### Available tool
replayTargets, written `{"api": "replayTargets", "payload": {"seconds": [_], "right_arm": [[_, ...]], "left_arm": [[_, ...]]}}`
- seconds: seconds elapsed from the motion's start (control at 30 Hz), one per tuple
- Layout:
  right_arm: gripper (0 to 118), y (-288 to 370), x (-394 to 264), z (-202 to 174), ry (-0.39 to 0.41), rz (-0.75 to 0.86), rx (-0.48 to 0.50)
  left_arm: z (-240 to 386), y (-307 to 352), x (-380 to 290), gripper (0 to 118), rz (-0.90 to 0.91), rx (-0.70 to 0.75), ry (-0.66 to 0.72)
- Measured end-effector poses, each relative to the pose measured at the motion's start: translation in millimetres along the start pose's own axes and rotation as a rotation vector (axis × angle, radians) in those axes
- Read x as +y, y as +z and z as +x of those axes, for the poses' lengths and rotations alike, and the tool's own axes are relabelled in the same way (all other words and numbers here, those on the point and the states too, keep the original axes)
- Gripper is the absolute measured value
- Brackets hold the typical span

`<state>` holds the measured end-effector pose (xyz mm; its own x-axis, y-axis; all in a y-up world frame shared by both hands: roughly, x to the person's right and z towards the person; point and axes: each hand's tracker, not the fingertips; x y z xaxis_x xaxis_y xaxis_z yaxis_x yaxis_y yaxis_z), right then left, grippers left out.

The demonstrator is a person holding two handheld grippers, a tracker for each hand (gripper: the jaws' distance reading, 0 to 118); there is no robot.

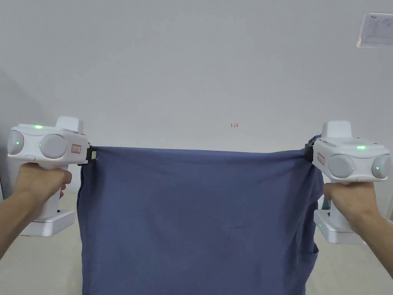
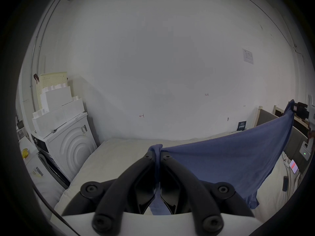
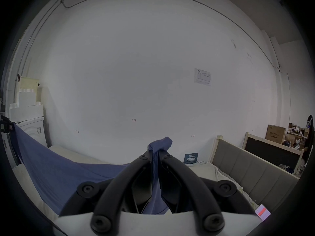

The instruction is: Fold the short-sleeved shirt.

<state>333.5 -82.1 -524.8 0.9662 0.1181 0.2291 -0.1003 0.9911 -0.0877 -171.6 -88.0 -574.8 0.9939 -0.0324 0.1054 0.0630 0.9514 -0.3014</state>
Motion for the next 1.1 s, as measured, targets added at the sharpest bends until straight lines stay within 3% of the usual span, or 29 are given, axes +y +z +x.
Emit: {"api": "replayTargets", "payload": {"seconds": [0.4, 0.63, 0.8, 1.1], "right_arm": [[5, -79.9, 53.5, -8.1, 0.000, 0.058, -0.017], [5, -93.8, 34.6, -3.1, 0.024, 0.054, -0.025], [5, -71.2, -1.8, -0.4, 0.057, 0.030, -0.010], [5, 28.3, -103.6, 4.1, 0.108, -0.027, 0.021]], "left_arm": [[3.0, -67.9, 45.2, 0, 0.042, 0.022, 0.025], [10.9, -88.0, 31.6, 0, 0.059, 0.020, 0.031], [13.2, -76.2, -7.0, 0, 0.042, -0.001, 0.047], [14.1, -15.0, -127.5, 0, 0.007, -0.013, 0.036]]}}
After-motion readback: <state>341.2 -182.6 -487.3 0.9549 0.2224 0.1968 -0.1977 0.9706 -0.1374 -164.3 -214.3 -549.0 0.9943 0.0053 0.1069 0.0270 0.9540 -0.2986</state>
